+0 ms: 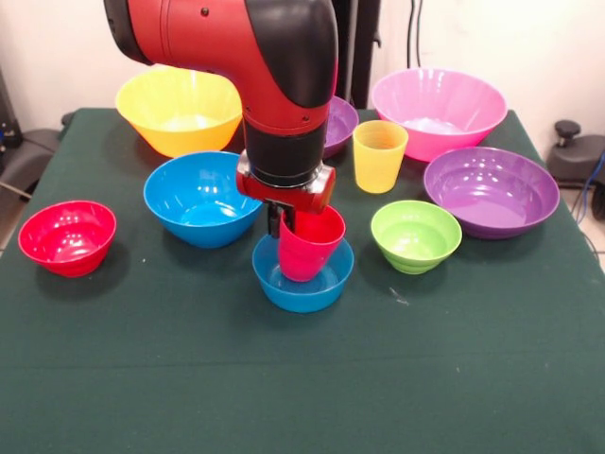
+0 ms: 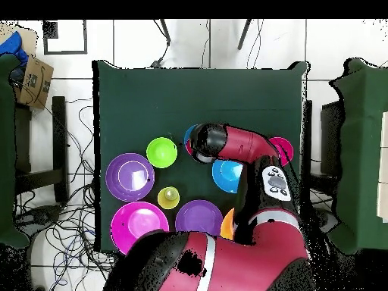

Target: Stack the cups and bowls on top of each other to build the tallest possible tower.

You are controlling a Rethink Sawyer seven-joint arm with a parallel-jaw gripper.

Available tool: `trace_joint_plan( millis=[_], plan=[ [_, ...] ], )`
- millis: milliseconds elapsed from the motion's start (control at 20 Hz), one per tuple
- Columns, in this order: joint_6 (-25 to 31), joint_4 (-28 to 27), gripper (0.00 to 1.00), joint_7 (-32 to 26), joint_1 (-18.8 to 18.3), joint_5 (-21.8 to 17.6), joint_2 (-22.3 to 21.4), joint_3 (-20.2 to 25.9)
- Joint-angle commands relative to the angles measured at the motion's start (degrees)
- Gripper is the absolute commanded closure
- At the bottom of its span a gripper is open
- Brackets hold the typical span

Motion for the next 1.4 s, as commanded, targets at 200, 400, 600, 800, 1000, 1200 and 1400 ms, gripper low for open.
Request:
trace_joint_plan(
  millis=[200,400,600,800,1000,1200,1400],
  plan=[
    [-1.13,3.81,1.0,-0.6,-0.29,-3.42,0.72,4.17],
    [-1.17,3.67,1.0,-0.73,-0.43,-3.47,0.73,4.19],
    [-1.59,3.42,0.0,-0.85,-0.44,-3.73,0.72,4.09],
    [-1.52,2.91,0.0,-0.76,-0.38,-3.78,0.75,3.87],
    [-1.19,2.94,0.0,-0.4,-0.47,-3.03,0.75,4.38],
    [-2.19,2.89,0.0,0.45,-0.72,-2.42,0.89,4.6],
    [-1.38,2.9,0.0,0.47,-1.11,-1.44,0.73,5.5]
  ],
)
